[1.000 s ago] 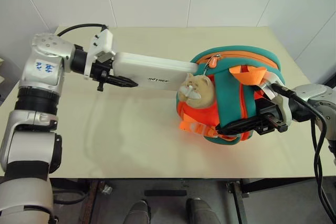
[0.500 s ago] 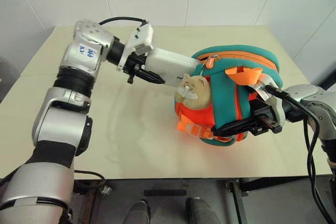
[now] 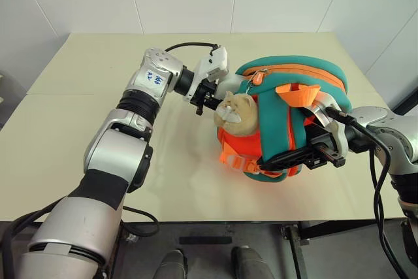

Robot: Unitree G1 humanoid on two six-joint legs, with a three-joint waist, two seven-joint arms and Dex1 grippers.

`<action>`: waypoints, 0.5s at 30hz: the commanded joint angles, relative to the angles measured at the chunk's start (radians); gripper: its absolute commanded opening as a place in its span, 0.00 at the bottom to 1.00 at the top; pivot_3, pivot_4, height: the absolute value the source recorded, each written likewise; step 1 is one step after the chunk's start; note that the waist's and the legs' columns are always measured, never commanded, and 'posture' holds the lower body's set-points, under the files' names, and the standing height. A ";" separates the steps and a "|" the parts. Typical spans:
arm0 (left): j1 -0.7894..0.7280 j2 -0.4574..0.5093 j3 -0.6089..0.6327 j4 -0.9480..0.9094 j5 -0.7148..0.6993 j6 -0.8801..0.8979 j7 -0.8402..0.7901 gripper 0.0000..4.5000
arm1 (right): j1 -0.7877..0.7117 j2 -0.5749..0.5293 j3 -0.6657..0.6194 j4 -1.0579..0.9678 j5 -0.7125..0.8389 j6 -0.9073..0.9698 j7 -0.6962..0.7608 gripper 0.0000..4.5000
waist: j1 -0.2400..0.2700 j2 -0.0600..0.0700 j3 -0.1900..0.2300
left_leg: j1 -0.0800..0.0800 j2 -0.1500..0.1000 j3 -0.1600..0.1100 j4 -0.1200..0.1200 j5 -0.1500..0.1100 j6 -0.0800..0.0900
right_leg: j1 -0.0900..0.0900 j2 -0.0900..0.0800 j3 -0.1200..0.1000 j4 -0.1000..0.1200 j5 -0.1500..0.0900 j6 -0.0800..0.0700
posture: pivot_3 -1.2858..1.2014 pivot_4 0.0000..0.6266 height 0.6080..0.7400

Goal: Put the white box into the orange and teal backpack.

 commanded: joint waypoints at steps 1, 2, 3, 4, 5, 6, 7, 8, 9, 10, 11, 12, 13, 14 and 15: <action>-0.037 -0.029 0.038 -0.012 -0.017 -0.025 0.006 0.31 | 0.014 0.011 -0.035 -0.062 0.034 0.007 0.014 0.00 | 0.002 0.000 0.000 | 0.000 0.000 0.000 0.000 0.000 0.000 | 0.000 0.000 0.000 0.000 0.000 0.000 | 0.52 0.24 1.00; -0.038 -0.036 0.043 -0.010 -0.018 -0.023 0.005 0.31 | 0.022 0.011 -0.038 -0.068 0.035 0.008 0.011 0.00 | 0.002 0.000 0.000 | 0.000 0.000 0.000 0.000 0.000 0.000 | 0.000 0.000 0.000 0.000 0.000 0.000 | 0.52 0.24 1.00; -0.038 -0.040 0.045 -0.008 -0.016 -0.027 0.004 0.31 | 0.029 0.010 -0.041 -0.074 0.035 0.008 0.009 0.00 | 0.002 0.000 0.000 | 0.000 0.000 0.000 0.000 0.000 0.000 | 0.000 0.000 0.000 0.000 0.000 0.000 | 0.52 0.24 1.00; -0.040 -0.043 0.040 -0.006 -0.011 -0.014 -0.015 0.31 | 0.035 0.010 -0.045 -0.080 0.037 0.011 0.006 0.00 | 0.002 0.000 0.000 | 0.000 0.000 0.000 0.001 0.000 0.000 | 0.000 0.000 0.000 0.000 0.000 0.000 | 0.52 0.24 1.00; -0.039 -0.043 0.033 -0.006 -0.001 -0.018 -0.022 0.31 | 0.040 0.010 -0.049 -0.084 0.037 0.014 0.004 0.00 | 0.002 0.000 0.000 | -0.001 0.000 -0.001 0.001 0.000 0.000 | 0.000 0.000 0.000 0.000 0.000 0.000 | 0.52 0.24 1.00; -0.038 -0.044 0.032 -0.005 0.006 -0.031 -0.012 0.31 | 0.043 0.011 -0.051 -0.086 0.037 0.015 0.002 0.00 | 0.001 0.000 0.000 | -0.001 0.000 -0.001 0.001 0.000 0.000 | 0.000 0.000 0.000 0.000 0.000 0.000 | 0.52 0.24 1.00; -0.039 -0.045 0.034 -0.002 0.009 -0.032 -0.004 0.31 | 0.044 0.012 -0.052 -0.087 0.035 0.015 0.001 0.00 | 0.001 0.000 0.000 | -0.001 0.000 -0.001 0.001 0.000 0.000 | 0.000 0.000 0.000 0.000 0.000 0.000 | 0.52 0.24 1.00; -0.040 -0.046 0.036 0.001 0.010 -0.034 0.004 0.31 | 0.045 0.014 -0.053 -0.087 0.034 0.015 0.001 0.00 | 0.001 0.000 0.000 | -0.001 0.000 -0.001 0.001 0.000 0.000 | 0.000 0.000 0.000 0.000 0.000 0.000 | 0.52 0.24 1.00; -0.041 -0.046 0.042 0.003 0.009 -0.042 0.018 0.39 | 0.044 0.016 -0.054 -0.086 0.033 0.016 -0.001 0.00 | 0.001 0.000 0.000 | -0.001 0.000 -0.001 0.001 0.000 0.000 | -0.001 0.000 0.000 0.000 0.000 0.000 | 0.52 0.24 1.00; -0.044 -0.043 0.046 0.004 0.007 -0.040 0.017 0.47 | 0.045 0.018 -0.054 -0.086 0.031 0.016 -0.002 0.00 | 0.001 0.000 0.000 | -0.001 0.000 -0.001 0.001 0.000 0.000 | 0.000 0.000 0.000 0.000 0.000 0.000 | 0.52 0.24 1.00; -0.043 -0.039 0.050 0.002 0.005 -0.046 0.020 0.53 | 0.045 0.020 -0.055 -0.086 0.030 0.016 -0.004 0.00 | 0.001 0.000 0.000 | -0.001 0.000 -0.001 0.001 0.000 0.000 | 0.000 0.000 0.000 0.001 0.000 0.000 | 0.52 0.24 1.00; -0.043 -0.036 0.054 0.000 0.004 -0.049 0.022 0.60 | 0.045 0.022 -0.055 -0.087 0.029 0.016 -0.005 0.00 | 0.001 0.000 0.000 | -0.001 0.000 -0.001 0.002 0.000 0.000 | 0.000 0.000 0.000 0.001 0.000 0.000 | 0.52 0.24 1.00; -0.041 -0.029 0.059 -0.003 0.001 -0.046 0.021 0.67 | 0.046 0.024 -0.058 -0.087 0.030 0.017 -0.008 0.00 | 0.002 0.000 0.000 | -0.001 0.000 -0.001 0.002 0.000 0.000 | 0.000 0.000 0.000 0.001 0.000 0.001 | 0.52 0.24 1.00; -0.039 -0.019 0.062 -0.004 0.002 -0.050 0.021 0.73 | 0.046 0.025 -0.058 -0.084 0.028 0.016 -0.008 0.00 | 0.001 0.000 0.000 | -0.001 0.000 -0.001 0.002 0.000 0.000 | 0.000 0.000 0.000 0.001 0.000 0.001 | 0.52 0.24 1.00; -0.039 -0.006 0.071 -0.003 -0.001 -0.049 0.024 0.80 | 0.047 0.025 -0.059 -0.082 0.026 0.015 -0.008 0.00 | 0.001 0.000 0.000 | -0.001 0.000 -0.001 0.002 0.000 0.000 | 0.000 0.000 0.000 0.001 0.000 0.001 | 0.52 0.24 1.00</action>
